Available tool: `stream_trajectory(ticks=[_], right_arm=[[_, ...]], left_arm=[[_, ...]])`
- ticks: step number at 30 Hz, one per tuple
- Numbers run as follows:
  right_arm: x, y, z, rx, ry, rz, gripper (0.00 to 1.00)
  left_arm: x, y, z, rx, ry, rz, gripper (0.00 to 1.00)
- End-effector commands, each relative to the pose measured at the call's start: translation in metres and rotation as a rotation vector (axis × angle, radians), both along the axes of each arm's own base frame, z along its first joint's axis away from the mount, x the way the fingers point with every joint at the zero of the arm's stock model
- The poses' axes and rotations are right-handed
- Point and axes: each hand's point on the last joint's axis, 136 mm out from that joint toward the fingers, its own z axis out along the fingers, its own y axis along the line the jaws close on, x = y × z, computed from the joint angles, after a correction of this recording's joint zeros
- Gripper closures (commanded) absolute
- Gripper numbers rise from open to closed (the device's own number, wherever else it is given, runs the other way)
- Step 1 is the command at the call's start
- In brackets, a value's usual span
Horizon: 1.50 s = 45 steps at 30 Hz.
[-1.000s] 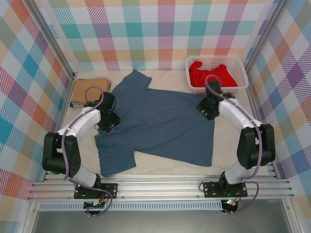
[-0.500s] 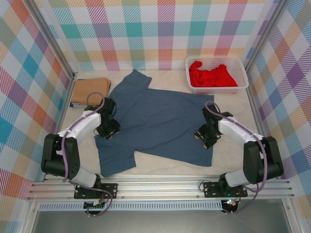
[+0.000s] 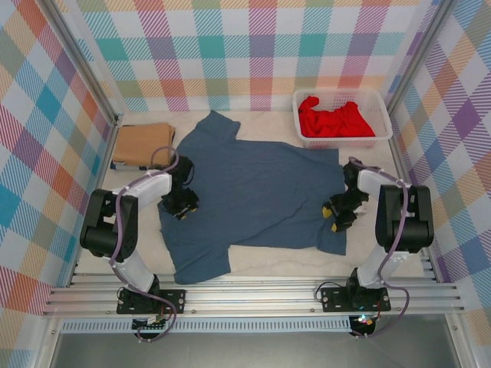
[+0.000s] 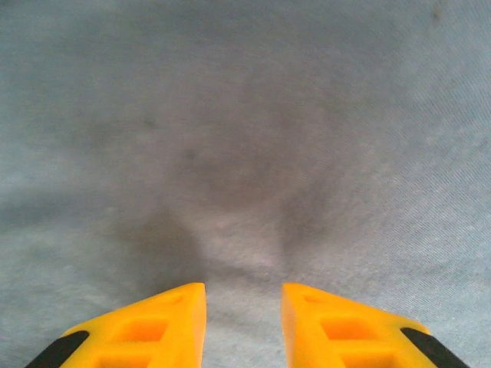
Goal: Fold and stack the t-shirts
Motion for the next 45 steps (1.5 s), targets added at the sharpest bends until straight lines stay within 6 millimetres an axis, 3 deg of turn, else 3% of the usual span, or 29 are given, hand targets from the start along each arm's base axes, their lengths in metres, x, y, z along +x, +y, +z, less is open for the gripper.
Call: stream_trajectory(ticks=[1,4,6,8,10,12,13,16,18,21,25,31,34,37,39,41,45], right_arm=[[0.017,-0.014,-0.014,-0.053,-0.008,0.071,0.46],[0.021,-0.015,-0.006,-0.064,-0.046,0.087,0.45],[0.022,-0.014,0.004,-0.07,-0.078,0.114,0.44],[0.02,-0.015,0.018,-0.097,-0.106,0.162,0.42],[0.012,-0.015,0.034,-0.124,-0.119,0.203,0.41],[0.001,-0.012,0.046,-0.133,-0.128,0.222,0.4],[-0.006,-0.011,0.051,-0.136,-0.127,0.224,0.4],[-0.019,-0.002,0.053,-0.105,-0.139,0.222,0.41],[-0.016,0.006,0.048,-0.071,-0.179,0.241,0.43],[-0.01,0.013,0.039,-0.035,-0.202,0.269,0.48],[-0.006,0.012,0.028,-0.034,-0.189,0.3,0.49],[-0.001,0.008,0.003,-0.047,-0.12,0.3,0.49],[0.0,0.004,-0.008,-0.057,-0.095,0.293,0.49],[0.006,0.005,-0.015,-0.056,-0.092,0.304,0.49],[0.013,0.005,-0.014,-0.055,-0.104,0.317,0.49],[0.019,0.004,-0.004,-0.063,-0.127,0.329,0.49],[0.02,0.0,0.033,-0.119,-0.182,0.354,0.47]], left_arm=[[0.002,-0.016,-0.011,-0.016,0.023,-0.02,0.68],[0.006,-0.008,-0.02,0.034,0.023,-0.027,0.68],[0.015,-0.006,-0.013,0.055,-0.015,-0.05,0.66],[0.024,0.002,0.014,0.113,-0.102,-0.067,0.59],[0.021,0.004,0.055,0.14,-0.202,-0.079,0.53],[-0.005,0.003,0.082,0.113,-0.207,-0.06,0.52],[-0.027,0.003,0.085,0.096,-0.158,-0.046,0.53],[-0.091,-0.002,0.066,0.033,0.013,-0.011,0.55],[-0.105,-0.006,0.047,-0.019,0.021,0.024,0.58],[-0.09,-0.01,0.024,-0.052,0.016,0.076,0.63],[-0.068,-0.015,0.002,-0.022,0.044,0.071,0.69],[-0.031,0.012,-0.011,0.08,0.054,0.023,0.72],[-0.002,0.022,-0.01,0.101,0.024,0.007,0.72],[0.03,0.016,-0.003,0.087,-0.021,-0.032,0.73],[0.038,0.012,0.002,0.074,-0.016,-0.048,0.73],[0.038,0.012,0.015,0.084,-0.034,-0.052,0.7],[0.009,0.028,0.073,0.216,-0.124,-0.071,0.57]])
